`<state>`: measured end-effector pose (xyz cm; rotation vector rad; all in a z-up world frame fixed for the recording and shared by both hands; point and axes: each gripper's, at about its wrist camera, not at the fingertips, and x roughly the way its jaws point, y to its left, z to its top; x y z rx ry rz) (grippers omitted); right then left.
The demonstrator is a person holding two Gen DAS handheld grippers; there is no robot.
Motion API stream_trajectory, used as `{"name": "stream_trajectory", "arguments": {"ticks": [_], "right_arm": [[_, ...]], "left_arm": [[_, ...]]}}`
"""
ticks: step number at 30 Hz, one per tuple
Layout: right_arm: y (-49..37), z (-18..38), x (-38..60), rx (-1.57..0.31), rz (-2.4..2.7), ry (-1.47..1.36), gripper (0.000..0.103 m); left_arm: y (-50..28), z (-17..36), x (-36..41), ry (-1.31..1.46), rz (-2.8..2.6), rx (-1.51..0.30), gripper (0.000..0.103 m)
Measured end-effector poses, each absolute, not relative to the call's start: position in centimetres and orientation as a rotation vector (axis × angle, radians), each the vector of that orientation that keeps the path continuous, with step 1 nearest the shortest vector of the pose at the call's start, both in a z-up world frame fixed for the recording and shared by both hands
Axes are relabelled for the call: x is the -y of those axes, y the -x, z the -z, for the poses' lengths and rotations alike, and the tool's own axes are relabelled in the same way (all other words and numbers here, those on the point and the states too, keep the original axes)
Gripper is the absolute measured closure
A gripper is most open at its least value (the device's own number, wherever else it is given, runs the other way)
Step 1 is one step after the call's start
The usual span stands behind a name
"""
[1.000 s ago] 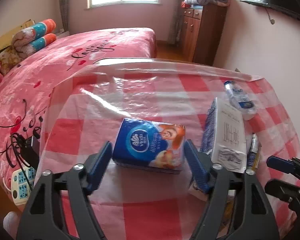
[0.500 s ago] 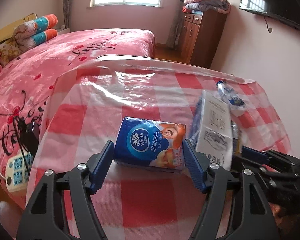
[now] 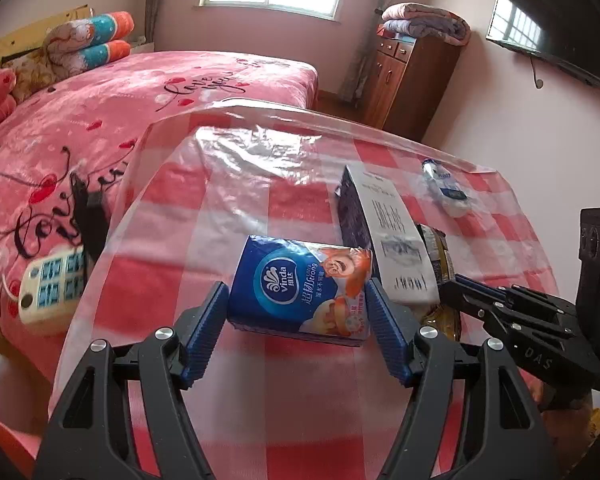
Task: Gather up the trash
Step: 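Grasp the yellow snack wrapper with the right tool and lift it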
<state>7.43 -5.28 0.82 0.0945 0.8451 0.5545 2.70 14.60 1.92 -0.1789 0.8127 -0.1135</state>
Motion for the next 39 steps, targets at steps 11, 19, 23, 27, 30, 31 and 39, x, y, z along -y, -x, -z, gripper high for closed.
{"name": "stream_trajectory", "arguments": {"ticks": [11,19,23,27,30,31,39], "right_arm": [[-3.2,-2.0,5.7,-0.89,-0.557,-0.095,0.091],[-0.1,-1.9,5.7,-0.976,-0.567,-0.048,0.09],[1.0,-1.3,6.2,-0.98,-0.537,-0.074,0.088],[1.6,-1.2,6.9,-0.974,-0.513,-0.162,0.035],[2.1,-1.3,6.3,-0.953,-0.508,-0.159,0.033],[2.3,-1.3,5.9,-0.95,-0.507,-0.146,0.033],[2.9,-0.5,3.0,-0.914,-0.418,-0.005,0.044]], "left_arm": [[2.7,-1.9,-15.5,0.206,0.153,-0.831,0.033],[5.5,-1.4,-15.5,0.225,0.186,-0.857,0.033],[6.7,-1.4,-15.7,0.24,0.195,-0.855,0.033],[7.9,-1.5,-16.1,0.244,0.197,-0.841,0.033],[8.5,-1.5,-16.5,0.262,0.201,-0.839,0.033],[8.7,-1.5,-16.6,0.264,0.202,-0.838,0.033],[10.8,-1.3,-18.0,0.277,0.199,-0.823,0.033]]}}
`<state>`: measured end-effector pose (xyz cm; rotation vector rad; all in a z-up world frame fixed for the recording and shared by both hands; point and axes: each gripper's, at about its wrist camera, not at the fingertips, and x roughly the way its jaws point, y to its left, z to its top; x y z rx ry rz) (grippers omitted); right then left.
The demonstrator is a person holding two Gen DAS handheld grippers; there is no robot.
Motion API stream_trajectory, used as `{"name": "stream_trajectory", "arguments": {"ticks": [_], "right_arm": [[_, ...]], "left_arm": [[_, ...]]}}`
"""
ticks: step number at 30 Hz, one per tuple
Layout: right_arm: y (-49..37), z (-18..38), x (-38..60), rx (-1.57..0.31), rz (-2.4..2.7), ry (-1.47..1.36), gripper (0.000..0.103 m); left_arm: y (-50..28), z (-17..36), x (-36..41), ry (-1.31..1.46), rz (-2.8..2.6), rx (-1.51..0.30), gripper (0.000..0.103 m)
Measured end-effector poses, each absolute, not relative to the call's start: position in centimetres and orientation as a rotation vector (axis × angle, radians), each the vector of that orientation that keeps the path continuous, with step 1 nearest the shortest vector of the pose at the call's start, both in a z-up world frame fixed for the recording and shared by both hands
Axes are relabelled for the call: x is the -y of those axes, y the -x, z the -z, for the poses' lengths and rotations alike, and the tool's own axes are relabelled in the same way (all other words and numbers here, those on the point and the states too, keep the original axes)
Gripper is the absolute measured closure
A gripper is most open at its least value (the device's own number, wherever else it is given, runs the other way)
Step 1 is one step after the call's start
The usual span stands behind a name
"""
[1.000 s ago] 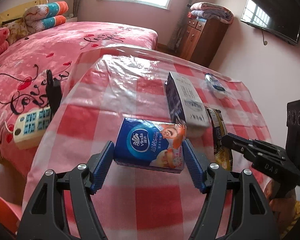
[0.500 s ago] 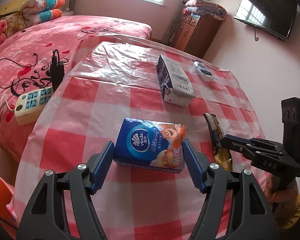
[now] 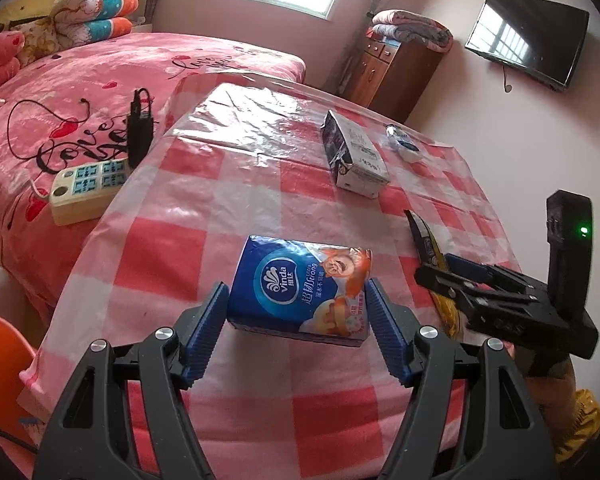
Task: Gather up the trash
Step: 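Grasp the yellow snack wrapper with the right tool and lift it, then carry the tissue pack and wrapper over the bucket and open both tools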
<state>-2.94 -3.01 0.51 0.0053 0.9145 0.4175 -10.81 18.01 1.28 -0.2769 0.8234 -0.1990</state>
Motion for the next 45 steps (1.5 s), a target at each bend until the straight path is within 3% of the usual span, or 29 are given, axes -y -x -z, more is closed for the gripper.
{"name": "stream_trajectory", "arguments": {"ticks": [4,6,13,25,45], "right_arm": [[2.6,0.0,2.9,-0.913,-0.376,0.025,0.063],[2.7,0.1,2.9,-0.905,-0.354,0.049,0.067],[3.9,0.3,2.0,-0.875,-0.322,0.154,0.075],[5.0,-0.4,1.5,-0.881,-0.373,0.101,0.09],[6.8,-4.2,-3.4,-0.897,-0.618,-0.053,0.095]], "left_arm": [[11.8,-1.0,-18.9,0.287,0.196,-0.821,0.033],[12.2,-0.8,-19.3,0.296,0.2,-0.82,0.033],[13.3,-0.7,-19.8,0.304,0.212,-0.808,0.033],[14.5,-0.6,-21.1,0.338,0.214,-0.792,0.033],[17.3,-1.5,-24.8,0.389,0.162,-0.736,0.033]]}}
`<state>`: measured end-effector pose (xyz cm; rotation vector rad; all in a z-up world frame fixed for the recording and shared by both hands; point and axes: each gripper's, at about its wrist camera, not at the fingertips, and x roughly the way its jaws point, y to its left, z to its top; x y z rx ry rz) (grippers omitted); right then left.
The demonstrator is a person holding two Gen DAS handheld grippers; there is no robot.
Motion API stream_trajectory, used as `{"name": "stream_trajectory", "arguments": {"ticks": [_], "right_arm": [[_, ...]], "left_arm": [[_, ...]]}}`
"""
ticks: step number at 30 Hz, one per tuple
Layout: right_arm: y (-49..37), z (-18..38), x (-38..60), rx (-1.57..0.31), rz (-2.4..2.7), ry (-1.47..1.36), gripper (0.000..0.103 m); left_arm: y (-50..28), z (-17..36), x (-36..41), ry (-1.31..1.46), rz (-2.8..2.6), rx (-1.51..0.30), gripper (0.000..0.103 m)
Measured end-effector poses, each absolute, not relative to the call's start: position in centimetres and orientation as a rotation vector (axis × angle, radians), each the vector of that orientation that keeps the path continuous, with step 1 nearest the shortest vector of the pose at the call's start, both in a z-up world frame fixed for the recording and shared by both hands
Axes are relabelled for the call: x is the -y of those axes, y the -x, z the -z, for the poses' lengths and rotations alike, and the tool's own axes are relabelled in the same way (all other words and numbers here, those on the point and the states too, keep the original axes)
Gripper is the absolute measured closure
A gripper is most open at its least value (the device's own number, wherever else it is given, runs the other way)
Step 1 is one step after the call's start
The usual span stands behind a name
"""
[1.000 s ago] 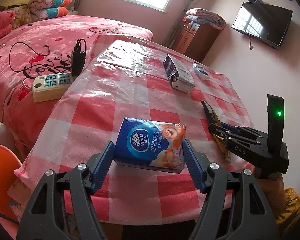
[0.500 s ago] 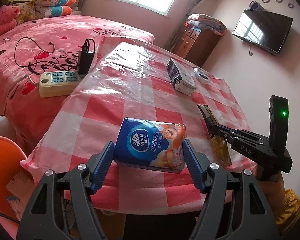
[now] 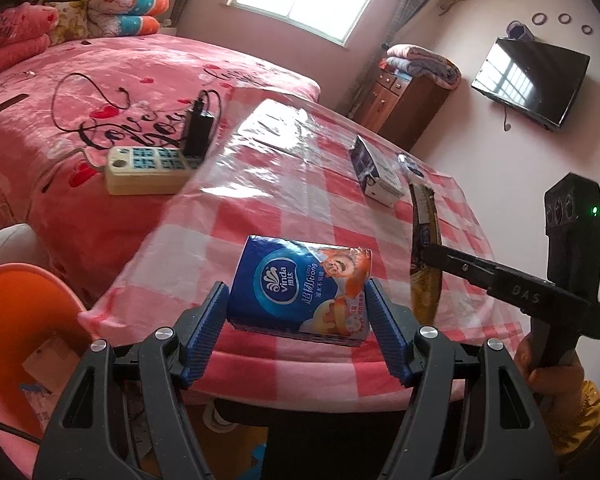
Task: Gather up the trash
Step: 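Carry the tissue pack and wrapper over the bucket and open both tools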
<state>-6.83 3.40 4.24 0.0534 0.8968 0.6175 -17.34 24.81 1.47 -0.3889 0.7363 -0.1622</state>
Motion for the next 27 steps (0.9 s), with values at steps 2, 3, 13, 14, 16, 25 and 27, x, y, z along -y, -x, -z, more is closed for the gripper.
{"name": "stream_trajectory", "arguments": {"ticks": [2,3,13,14,16,25,27], "right_arm": [[7.0,-4.6,-4.8,-0.913,-0.677,-0.082,0.095],[7.2,-4.7,-5.5,-0.919,-0.702,-0.089,0.095],[9.2,-5.3,-16.3,-0.979,-0.974,-0.058,0.095],[9.6,-5.3,-17.7,-0.988,-1.005,-0.051,0.095],[10.0,-5.3,-19.8,-0.996,-1.05,-0.034,0.095],[12.6,-3.7,-28.1,-1.048,-1.182,0.062,0.093],[12.9,-2.2,-29.6,-1.095,-1.181,0.086,0.092]], "left_arm": [[17.9,-1.7,-25.5,0.395,0.144,-0.728,0.033],[18.2,-1.9,-26.0,0.4,0.131,-0.723,0.033],[23.8,-1.8,-33.8,0.463,-0.1,-0.685,0.033],[24.5,-1.5,-34.7,0.475,-0.135,-0.687,0.033],[25.4,-0.8,-36.5,0.504,-0.184,-0.691,0.033],[28.2,2.7,-41.9,0.597,-0.342,-0.717,0.033],[28.3,3.5,-42.5,0.606,-0.37,-0.739,0.032]]}}
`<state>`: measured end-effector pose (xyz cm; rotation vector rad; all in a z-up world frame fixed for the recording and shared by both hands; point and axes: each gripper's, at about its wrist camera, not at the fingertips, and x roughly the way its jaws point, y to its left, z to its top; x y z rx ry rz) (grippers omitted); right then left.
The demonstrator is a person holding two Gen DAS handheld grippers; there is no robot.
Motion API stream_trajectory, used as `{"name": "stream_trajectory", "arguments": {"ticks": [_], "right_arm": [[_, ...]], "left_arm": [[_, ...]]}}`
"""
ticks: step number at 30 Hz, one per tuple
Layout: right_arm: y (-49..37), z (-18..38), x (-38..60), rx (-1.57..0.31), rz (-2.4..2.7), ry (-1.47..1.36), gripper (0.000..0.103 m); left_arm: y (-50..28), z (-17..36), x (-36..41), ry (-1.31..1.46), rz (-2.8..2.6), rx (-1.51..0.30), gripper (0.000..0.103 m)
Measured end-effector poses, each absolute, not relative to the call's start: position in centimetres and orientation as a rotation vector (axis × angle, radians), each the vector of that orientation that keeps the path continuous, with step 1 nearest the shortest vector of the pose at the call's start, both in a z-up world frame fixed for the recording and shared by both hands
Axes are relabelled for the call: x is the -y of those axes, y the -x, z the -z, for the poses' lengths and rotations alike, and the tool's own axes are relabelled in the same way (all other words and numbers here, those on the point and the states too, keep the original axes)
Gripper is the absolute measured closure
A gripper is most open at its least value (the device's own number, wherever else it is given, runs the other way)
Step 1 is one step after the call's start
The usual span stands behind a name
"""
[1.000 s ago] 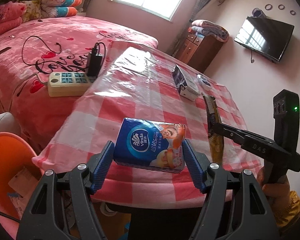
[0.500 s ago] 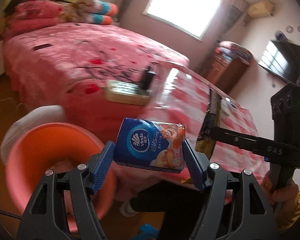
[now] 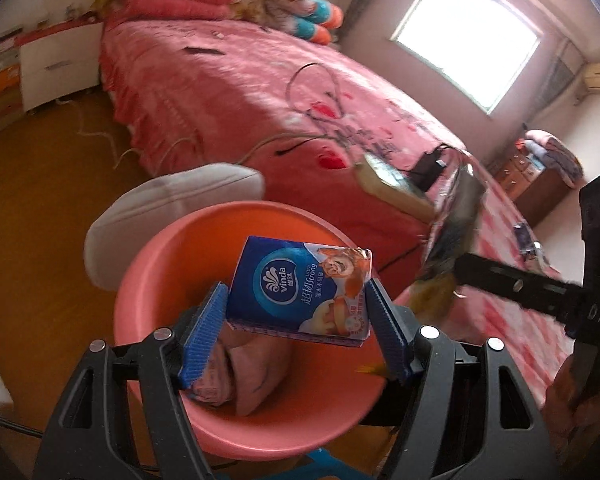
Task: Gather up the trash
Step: 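Carry the tissue pack and wrapper over the bucket and open both tools, then move both tools back over the table toward the carton and bottle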
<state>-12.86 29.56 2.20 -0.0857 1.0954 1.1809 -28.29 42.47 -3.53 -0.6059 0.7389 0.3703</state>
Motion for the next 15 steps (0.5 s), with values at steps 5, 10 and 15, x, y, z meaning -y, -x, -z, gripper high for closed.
{"name": "stream_trajectory", "arguments": {"ticks": [5,10,15], "right_arm": [[12.7,-0.2,-28.7,-1.146,-1.145,0.052,0.043],[12.4,-1.1,-25.9,-1.077,-1.067,0.041,0.018],[12.3,-1.4,-23.0,-1.012,-0.977,0.051,0.012]], "left_arm": [[28.4,4.9,-43.3,0.628,-0.398,-0.776,0.029],[28.0,4.6,-42.9,0.603,-0.394,-0.772,0.025],[27.3,3.5,-41.5,0.578,-0.357,-0.757,0.025]]}}
